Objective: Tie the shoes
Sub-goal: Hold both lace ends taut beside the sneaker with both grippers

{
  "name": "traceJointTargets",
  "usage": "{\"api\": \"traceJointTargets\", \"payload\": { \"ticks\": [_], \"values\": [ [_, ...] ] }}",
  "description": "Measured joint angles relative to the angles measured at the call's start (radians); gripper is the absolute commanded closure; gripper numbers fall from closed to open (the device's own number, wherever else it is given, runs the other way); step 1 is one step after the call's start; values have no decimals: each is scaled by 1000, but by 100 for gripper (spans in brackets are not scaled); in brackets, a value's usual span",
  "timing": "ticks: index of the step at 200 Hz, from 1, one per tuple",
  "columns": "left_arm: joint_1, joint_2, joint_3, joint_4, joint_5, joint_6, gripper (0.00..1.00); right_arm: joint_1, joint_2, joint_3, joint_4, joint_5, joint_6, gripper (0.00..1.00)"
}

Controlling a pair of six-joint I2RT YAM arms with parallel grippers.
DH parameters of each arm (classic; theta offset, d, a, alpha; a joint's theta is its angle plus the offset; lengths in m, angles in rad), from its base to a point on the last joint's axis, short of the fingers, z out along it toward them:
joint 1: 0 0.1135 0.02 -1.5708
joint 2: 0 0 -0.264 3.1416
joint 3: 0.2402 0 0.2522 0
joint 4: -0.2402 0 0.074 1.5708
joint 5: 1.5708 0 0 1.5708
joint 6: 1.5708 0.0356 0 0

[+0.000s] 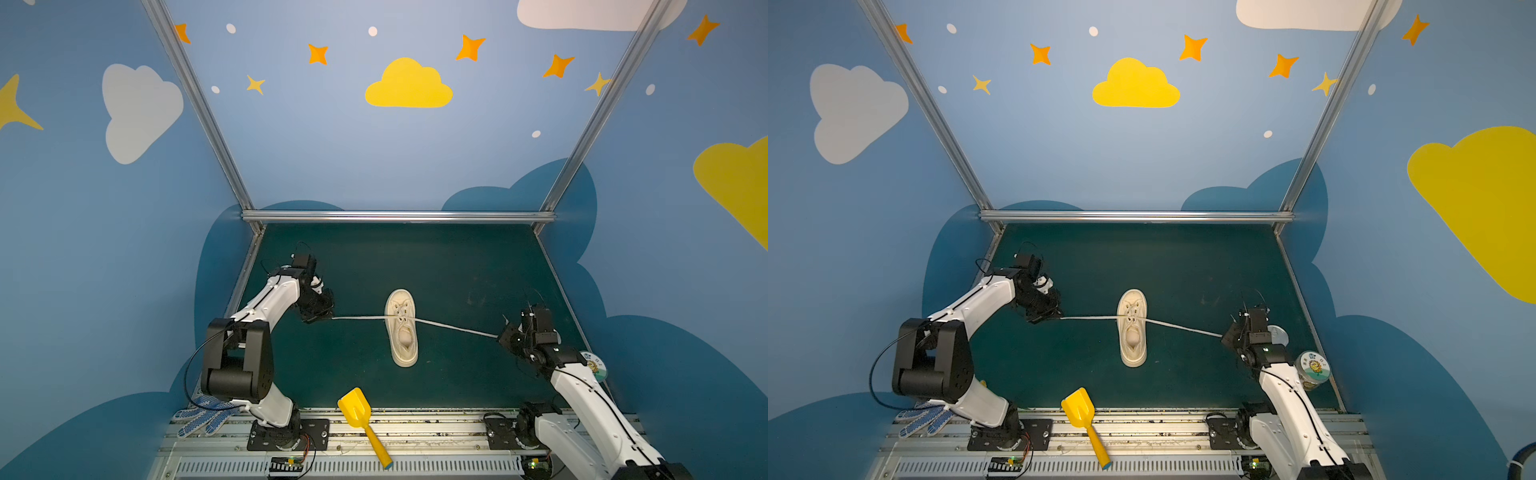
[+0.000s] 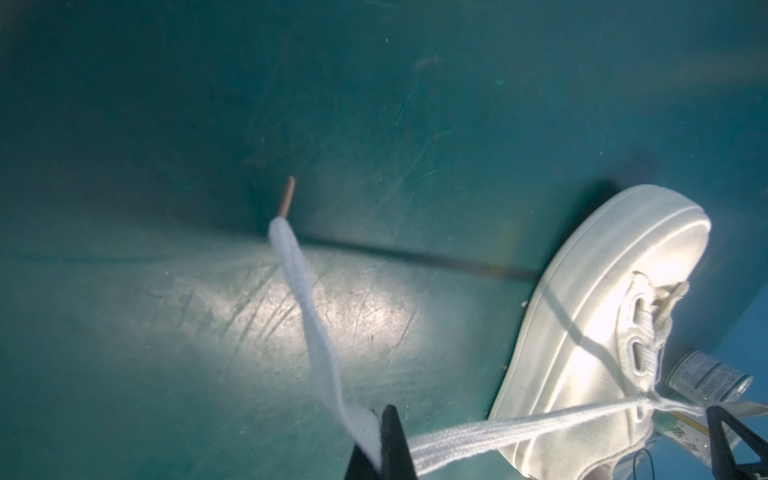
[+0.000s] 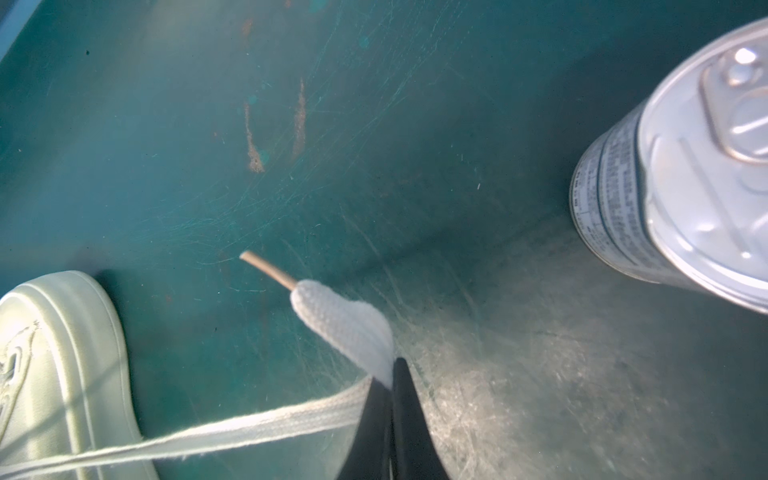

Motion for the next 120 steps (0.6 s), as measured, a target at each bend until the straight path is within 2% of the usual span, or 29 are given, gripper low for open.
{"api": "traceJointTargets", "payload": {
  "ticks": [120],
  "values": [
    [31, 11, -1, 39, 67, -6, 97, -26, 2, -11, 28, -31, -25, 100]
  ]
}}
